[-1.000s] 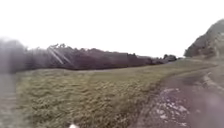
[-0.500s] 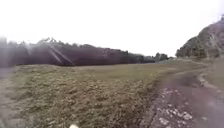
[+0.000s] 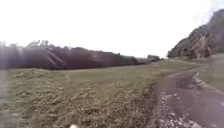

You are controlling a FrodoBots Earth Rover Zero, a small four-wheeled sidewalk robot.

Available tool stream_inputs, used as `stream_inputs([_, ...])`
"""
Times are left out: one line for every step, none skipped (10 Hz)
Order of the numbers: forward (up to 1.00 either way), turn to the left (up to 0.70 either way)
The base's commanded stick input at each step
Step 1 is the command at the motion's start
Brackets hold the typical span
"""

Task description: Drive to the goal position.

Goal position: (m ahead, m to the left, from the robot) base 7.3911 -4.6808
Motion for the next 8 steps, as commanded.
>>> stream_inputs([0.68, 0.00])
stream_inputs([0.68, 0.00])
stream_inputs([0.68, 0.00])
stream_inputs([0.69, 0.00])
stream_inputs([0.70, -0.09])
stream_inputs([0.70, -0.18])
stream_inputs([0.70, -0.24])
stream_inputs([0.70, -0.26])
